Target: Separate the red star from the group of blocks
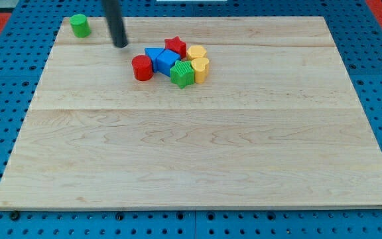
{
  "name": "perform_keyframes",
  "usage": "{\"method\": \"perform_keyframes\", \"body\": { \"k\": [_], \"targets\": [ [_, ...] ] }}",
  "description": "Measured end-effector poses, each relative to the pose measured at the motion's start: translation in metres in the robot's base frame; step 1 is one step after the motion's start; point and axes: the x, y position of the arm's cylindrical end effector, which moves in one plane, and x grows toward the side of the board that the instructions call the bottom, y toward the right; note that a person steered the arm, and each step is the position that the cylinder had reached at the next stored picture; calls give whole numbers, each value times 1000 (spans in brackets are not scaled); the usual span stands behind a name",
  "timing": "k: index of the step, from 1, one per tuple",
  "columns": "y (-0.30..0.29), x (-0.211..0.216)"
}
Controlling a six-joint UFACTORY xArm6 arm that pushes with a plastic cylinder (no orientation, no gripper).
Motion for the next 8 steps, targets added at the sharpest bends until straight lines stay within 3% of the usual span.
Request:
{"method": "perform_keyframes", "body": {
  "k": [2,3,6,7,8],
  "targets": [
    [148,3],
    [162,18],
    [107,37],
    [133,9],
    [109,-7]
  ]
}}
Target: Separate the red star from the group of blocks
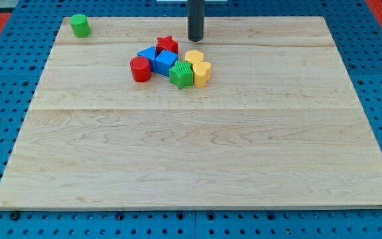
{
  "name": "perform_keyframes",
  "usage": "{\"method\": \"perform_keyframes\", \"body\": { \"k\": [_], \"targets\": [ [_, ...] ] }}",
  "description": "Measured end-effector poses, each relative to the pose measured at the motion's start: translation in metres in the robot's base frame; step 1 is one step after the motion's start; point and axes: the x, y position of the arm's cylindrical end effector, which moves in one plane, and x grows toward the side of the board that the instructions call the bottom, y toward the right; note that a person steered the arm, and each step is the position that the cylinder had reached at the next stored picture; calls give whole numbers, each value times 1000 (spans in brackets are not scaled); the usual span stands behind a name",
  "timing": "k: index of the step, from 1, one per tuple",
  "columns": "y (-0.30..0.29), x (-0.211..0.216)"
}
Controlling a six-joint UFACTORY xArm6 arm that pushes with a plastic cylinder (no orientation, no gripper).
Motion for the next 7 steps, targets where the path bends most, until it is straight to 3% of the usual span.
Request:
{"method": "perform_keyframes", "body": {
  "k": [1,3,5,6,7],
  "targets": [
    [-57,8],
    [-88,89],
    [-5,11],
    [63,1],
    [88,6]
  ]
}}
